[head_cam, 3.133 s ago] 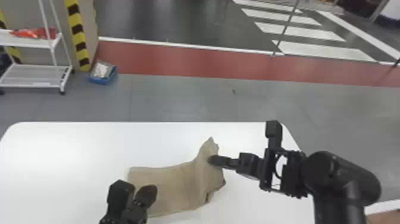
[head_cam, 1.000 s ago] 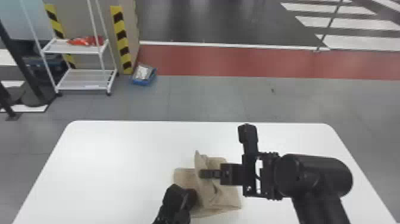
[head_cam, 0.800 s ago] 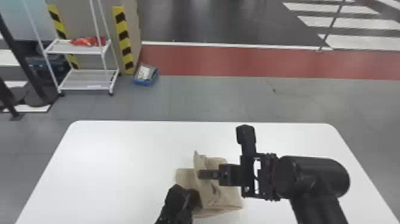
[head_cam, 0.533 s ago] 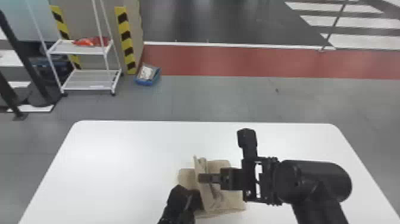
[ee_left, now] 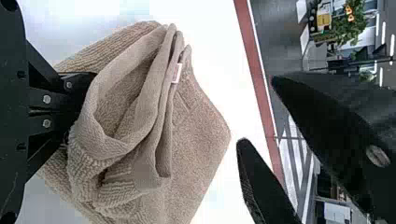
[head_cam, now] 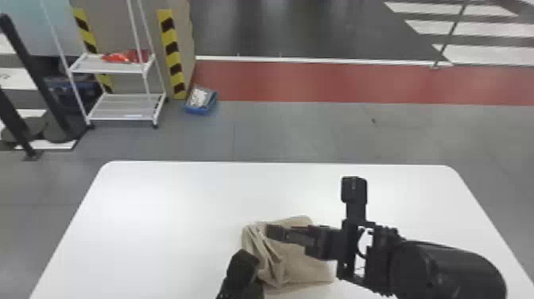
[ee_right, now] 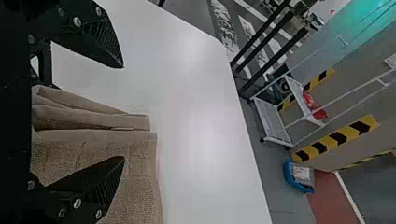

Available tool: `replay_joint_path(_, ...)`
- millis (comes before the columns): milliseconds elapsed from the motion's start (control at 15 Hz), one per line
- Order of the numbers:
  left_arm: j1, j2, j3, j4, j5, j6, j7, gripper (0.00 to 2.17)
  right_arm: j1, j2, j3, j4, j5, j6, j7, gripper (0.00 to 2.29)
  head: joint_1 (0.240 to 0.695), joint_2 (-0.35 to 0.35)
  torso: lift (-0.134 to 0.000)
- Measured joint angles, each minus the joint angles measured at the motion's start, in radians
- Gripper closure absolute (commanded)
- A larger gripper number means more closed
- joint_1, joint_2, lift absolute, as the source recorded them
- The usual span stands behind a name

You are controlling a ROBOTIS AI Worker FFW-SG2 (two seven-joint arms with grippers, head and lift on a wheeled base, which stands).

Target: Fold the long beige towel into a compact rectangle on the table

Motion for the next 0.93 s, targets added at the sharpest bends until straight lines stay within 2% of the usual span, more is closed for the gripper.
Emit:
replay_joint_path(333,0.053,0.015,0.027,-0.109,-0.004,0.025,0.001,1.88,0.118,-0.01,-0.08,-0.076,-0.013,0.024,0.033,0.33,0.695,-0.106,0.0)
replay_joint_path(600,0.078,0.017,0.069,-0.172,0.005,0.03,0.003,1.81,0.176,-0.02,-0.128,-0.141,-0.02,0.083,0.074,0.35,0.695,-0.118,0.0)
replay_joint_path(667,0.081,0.017,0.084,-0.185,0.006,0.03,0.004,1.81,0.19,-0.021,-0.135,-0.155,-0.028,0.095,0.08,0.41,0.695,-0.112,0.0)
replay_joint_path(800,0.085,0.019,0.128,-0.217,0.007,0.033,0.004,1.81,0.218,-0.022,-0.148,-0.181,-0.041,0.115,0.091,0.69,0.695,-0.092,0.0)
replay_joint_path(867,0.091,0.025,0.158,-0.239,0.009,0.034,0.004,1.81,0.231,-0.022,-0.157,-0.191,-0.044,0.13,0.105,1.0,0.695,-0.064,0.0)
replay_joint_path(933,0.099,0.032,0.19,-0.261,0.012,0.034,0.002,1.81,0.242,-0.022,-0.167,-0.2,-0.047,0.146,0.119,1.21,0.695,-0.064,0.0)
